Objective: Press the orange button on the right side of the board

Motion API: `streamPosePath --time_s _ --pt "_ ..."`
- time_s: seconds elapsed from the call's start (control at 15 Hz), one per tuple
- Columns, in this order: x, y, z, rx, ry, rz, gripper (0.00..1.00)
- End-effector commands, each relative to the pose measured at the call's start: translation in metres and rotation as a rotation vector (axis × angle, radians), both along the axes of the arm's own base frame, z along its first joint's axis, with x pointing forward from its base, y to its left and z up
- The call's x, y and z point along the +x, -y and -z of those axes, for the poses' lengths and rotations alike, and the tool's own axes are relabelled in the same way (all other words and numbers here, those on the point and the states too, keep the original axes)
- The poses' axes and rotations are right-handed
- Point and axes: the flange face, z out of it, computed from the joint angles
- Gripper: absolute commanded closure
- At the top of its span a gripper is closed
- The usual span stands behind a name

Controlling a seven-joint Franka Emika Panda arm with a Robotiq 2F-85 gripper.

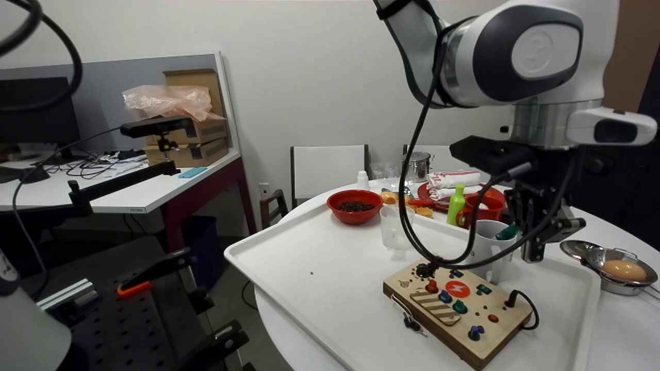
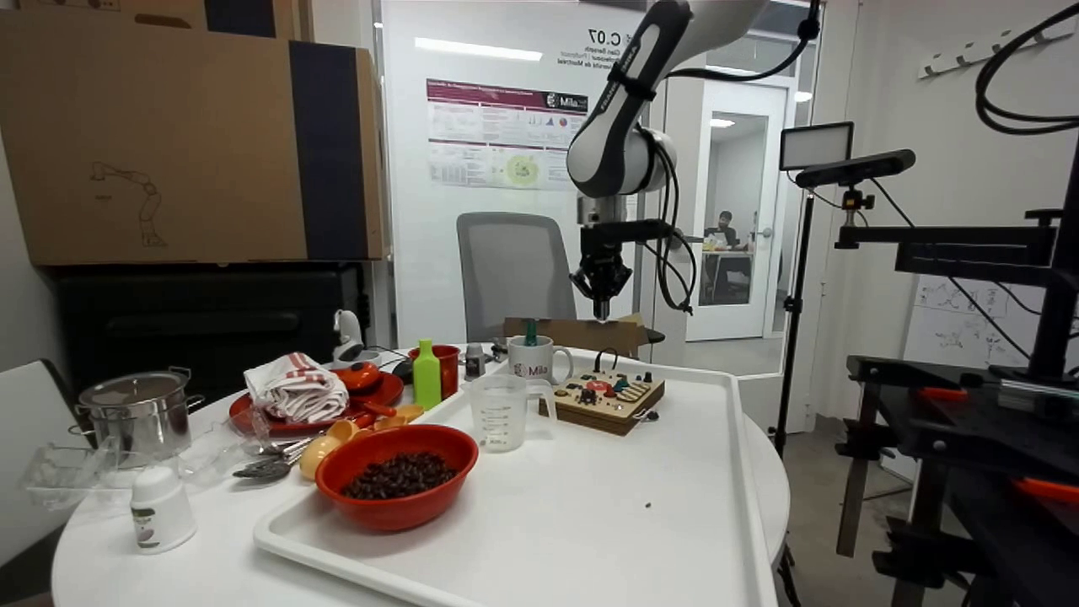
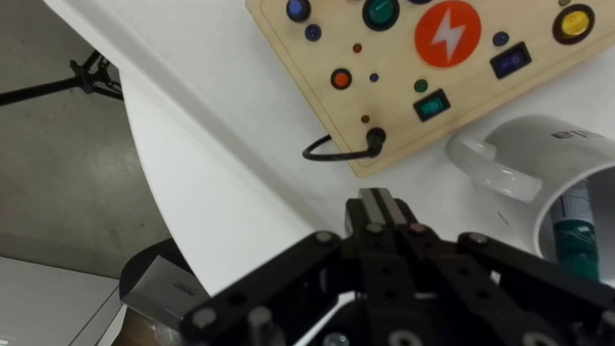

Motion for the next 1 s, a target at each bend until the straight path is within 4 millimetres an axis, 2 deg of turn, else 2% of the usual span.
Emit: streamPosePath --time_s 0.0,0.07,0.13,0.2,0.27,0.33,0.4,0.6,0.93 --pt "-0.009 -0.019 -0.044 -0.014 0.079 -0.101 0.81" --pt "-0.008 -0.024 -0.055 -0.015 0.111 -0.124 0.85" --pt "-0.008 -0.03 -0.064 -0.012 0.141 -0.152 0.93" --pt "-0.008 -0.036 -0.072 -0.006 0.163 -0.177 0.93" --pt "-0.008 -0.043 -0.079 -0.01 0.178 -0.199 0.64" --pt "-0.009 -0.048 -0.084 -0.004 0.19 -0.217 0.68" --pt "-0.01 -0.053 -0.089 -0.004 0.203 -0.231 0.66" --pt "-0.015 -0.063 -0.099 -0.008 0.22 -0.256 0.45" --pt "-0.033 -0.067 -0.102 -0.006 0.215 -0.232 0.08"
